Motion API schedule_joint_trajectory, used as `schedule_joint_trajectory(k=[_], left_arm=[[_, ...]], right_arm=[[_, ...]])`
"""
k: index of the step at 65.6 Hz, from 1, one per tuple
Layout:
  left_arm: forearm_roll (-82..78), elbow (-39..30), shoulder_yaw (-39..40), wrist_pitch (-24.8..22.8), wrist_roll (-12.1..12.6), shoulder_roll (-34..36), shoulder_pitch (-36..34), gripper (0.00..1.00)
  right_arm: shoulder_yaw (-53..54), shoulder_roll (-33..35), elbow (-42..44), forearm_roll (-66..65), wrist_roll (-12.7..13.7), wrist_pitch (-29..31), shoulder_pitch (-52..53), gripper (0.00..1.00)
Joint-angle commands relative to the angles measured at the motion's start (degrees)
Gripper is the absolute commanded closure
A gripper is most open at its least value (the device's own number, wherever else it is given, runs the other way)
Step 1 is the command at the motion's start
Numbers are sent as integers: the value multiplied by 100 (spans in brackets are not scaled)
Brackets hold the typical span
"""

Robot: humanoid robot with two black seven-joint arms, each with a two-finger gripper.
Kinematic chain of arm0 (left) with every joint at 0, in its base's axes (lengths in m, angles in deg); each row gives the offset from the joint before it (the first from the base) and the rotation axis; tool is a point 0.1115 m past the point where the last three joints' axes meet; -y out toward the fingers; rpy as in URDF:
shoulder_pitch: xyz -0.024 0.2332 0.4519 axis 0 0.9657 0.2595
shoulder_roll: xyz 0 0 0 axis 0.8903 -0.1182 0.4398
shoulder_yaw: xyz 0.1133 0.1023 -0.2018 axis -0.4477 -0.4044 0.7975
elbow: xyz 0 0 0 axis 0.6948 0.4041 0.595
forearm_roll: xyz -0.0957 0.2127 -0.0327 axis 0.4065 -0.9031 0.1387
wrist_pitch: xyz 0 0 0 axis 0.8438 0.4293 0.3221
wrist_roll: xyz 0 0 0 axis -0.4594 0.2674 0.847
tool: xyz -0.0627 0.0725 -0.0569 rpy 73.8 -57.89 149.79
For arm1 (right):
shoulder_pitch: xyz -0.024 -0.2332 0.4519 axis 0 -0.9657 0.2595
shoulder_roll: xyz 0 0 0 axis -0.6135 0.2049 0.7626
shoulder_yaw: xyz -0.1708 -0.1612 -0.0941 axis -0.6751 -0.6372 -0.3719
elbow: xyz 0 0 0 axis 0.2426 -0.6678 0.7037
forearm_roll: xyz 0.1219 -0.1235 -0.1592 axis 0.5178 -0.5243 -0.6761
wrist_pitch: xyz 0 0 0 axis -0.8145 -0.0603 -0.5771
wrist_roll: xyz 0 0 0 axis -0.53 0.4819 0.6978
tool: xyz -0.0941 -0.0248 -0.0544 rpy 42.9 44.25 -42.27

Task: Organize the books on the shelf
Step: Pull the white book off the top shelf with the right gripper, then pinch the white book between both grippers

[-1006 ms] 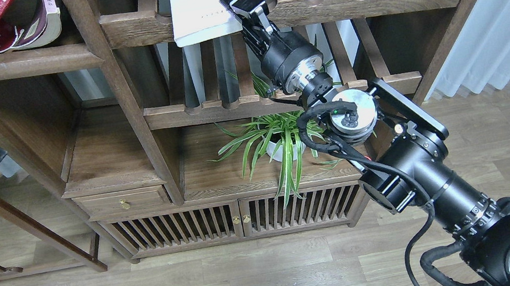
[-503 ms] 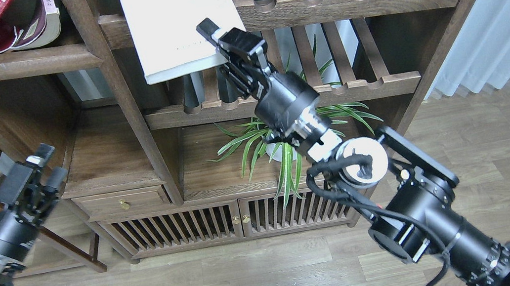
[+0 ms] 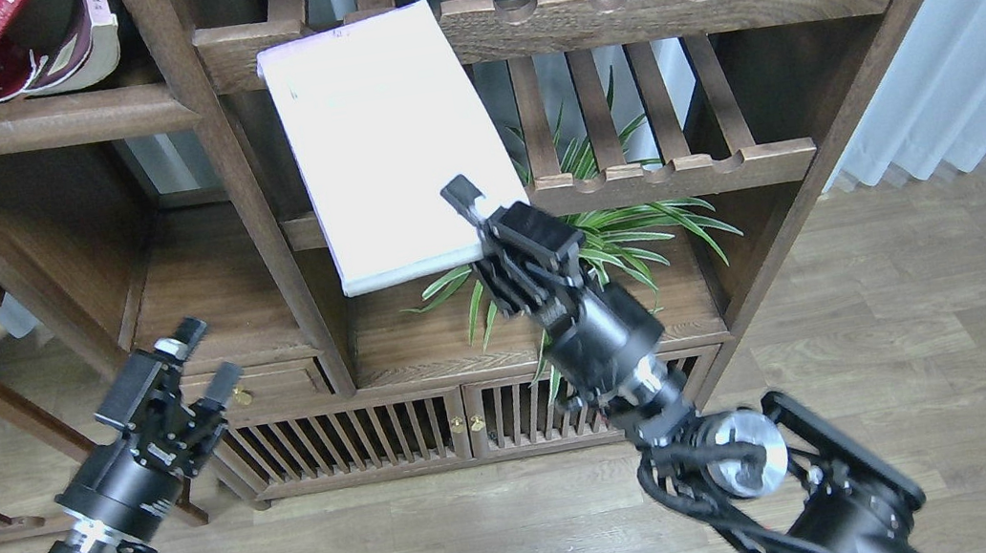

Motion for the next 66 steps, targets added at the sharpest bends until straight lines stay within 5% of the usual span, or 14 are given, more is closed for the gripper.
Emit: schedule_joint_trajectory(k=[1,45,66], left_arm=[[30,-3,-183,0,-1,-5,9,0],[30,-302,-1343,0,-269,-84,17,0],[12,-267,-1764,0,-893,-164,-35,10]], right_arm=[[3,188,183,9,152,403,-363,94],[3,303,956,-17,635,549,-1171,94],[-296,-5,947,-298,881,549,-1233,94]])
